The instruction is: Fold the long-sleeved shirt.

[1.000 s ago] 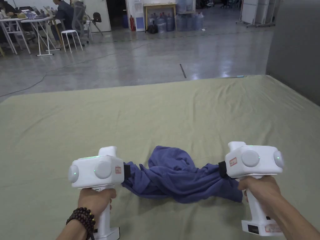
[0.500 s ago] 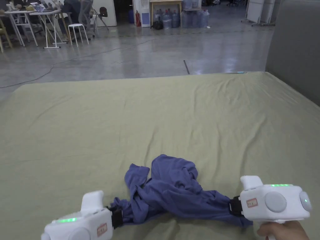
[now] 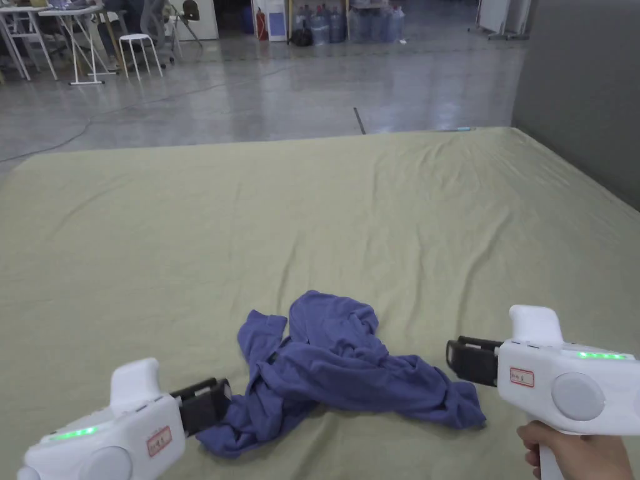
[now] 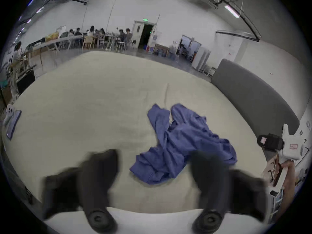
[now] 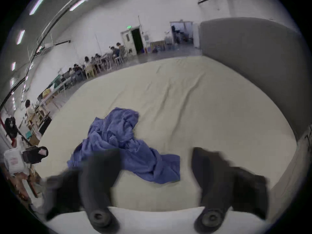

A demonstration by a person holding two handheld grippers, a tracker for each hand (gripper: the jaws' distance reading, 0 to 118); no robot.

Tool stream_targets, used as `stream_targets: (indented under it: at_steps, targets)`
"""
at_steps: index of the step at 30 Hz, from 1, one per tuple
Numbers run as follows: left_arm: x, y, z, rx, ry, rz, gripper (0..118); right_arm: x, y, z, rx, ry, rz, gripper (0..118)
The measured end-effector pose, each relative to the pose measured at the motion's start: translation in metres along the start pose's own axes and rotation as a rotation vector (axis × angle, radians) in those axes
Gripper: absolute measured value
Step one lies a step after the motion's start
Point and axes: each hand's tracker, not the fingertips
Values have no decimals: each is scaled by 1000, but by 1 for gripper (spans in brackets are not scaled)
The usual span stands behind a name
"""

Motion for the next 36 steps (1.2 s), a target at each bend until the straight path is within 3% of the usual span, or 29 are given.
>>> stream_targets:
  at_steps: [1, 2, 3, 6, 10, 11, 12, 13, 14, 19, 21, 22, 23, 24, 32, 33, 34, 35, 36]
  targets:
    - [3, 2, 3, 28, 7, -16, 75, 6, -5, -6, -8, -34, 8, 79]
    - [9, 0, 5, 40, 24, -52, 24, 1, -9, -6, -35, -84, 21, 35]
    - [15, -2, 8, 26, 26, -56, 0, -1, -14, -9, -56, -133, 40, 3]
    - [18, 8, -10, -32, -19, -65, 0, 9, -26, -31, -114, -29, -4, 3]
    - [31, 28, -35, -30, -30, -67, 0, 8, -29, -31, -111, -45, 40, 3]
    - [32, 33, -46, -35, -29, -61, 7, 9, -28, -32, -112, -44, 41, 3]
    - [32, 41, -60, -60, -30, -53, 38, 10, -27, -33, -114, -44, 41, 3]
    - [34, 53, -81, -130, -14, -48, 95, 14, -26, -38, -125, -41, 34, 3]
    - [35, 60, -102, -181, 5, -40, 106, 17, -25, -40, -128, -40, 32, 3]
    - [40, 62, -179, -390, 24, -123, 101, 5, -31, -34, -137, -75, 46, 3]
    - [46, 56, -197, -426, 26, -138, 87, 12, -29, -40, -160, -73, 31, 3]
    - [50, 51, -204, -444, 16, -157, 60, 12, -31, -42, -169, -78, 30, 3]
    - [53, 42, -200, -472, 23, -180, 23, 12, -33, -43, -179, -85, 32, 3]
    - [56, 38, -202, -492, 38, -191, 6, 11, -34, -44, -185, -90, 35, 3]
    - [54, 57, -156, -274, -46, -160, 5, 28, -20, -57, -187, -89, 33, 3]
    - [53, 62, -152, -266, -66, -146, 5, 32, -18, -63, -185, -84, 29, 5]
    - [53, 67, -147, -259, -78, -132, 5, 34, -17, -70, -191, -87, 30, 47]
    - [57, 70, -136, -237, -82, -125, 5, 35, -18, -80, -229, -97, 38, 96]
    - [58, 73, -132, -225, -79, -129, 5, 35, -20, -89, -277, -98, 49, 118]
